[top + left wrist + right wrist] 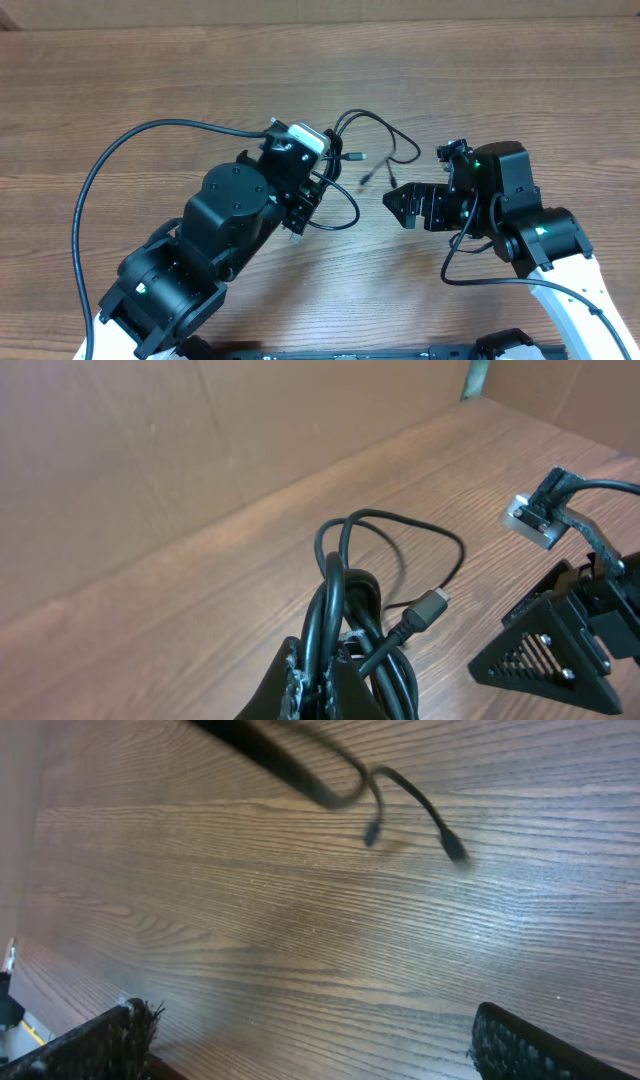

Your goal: Untangle cables

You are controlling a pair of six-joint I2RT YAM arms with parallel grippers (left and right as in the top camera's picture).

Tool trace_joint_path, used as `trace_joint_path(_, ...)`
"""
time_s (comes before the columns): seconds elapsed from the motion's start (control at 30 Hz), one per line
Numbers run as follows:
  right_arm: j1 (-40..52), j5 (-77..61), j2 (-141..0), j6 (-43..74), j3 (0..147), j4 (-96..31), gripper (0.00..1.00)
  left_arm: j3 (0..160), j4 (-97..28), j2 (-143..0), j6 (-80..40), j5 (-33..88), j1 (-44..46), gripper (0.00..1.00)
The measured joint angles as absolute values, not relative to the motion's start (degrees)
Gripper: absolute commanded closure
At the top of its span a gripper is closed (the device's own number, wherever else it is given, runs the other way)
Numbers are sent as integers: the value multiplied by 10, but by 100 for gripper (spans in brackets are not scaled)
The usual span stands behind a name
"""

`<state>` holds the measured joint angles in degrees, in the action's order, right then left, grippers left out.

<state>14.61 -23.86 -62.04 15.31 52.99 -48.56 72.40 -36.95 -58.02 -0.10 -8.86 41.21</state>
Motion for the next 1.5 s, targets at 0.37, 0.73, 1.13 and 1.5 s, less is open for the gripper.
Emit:
trace_joint_path(0.37,146,-266,-620,152,530,-497,0,724,-467,-587,-124,-90,412,96)
trace_joint_path(0.73,146,-268,-620,152,530,-498,0,724,-526,-593,-153,-78,412,96)
trace_joint_path(1.13,146,-353,-621,152,530,-397,0,724,-502,-641,-139,-58,412,96)
trace_joint_path(1.5,146,-465,-621,138,530,-329,4,724,-439,-642,-10,86,412,96)
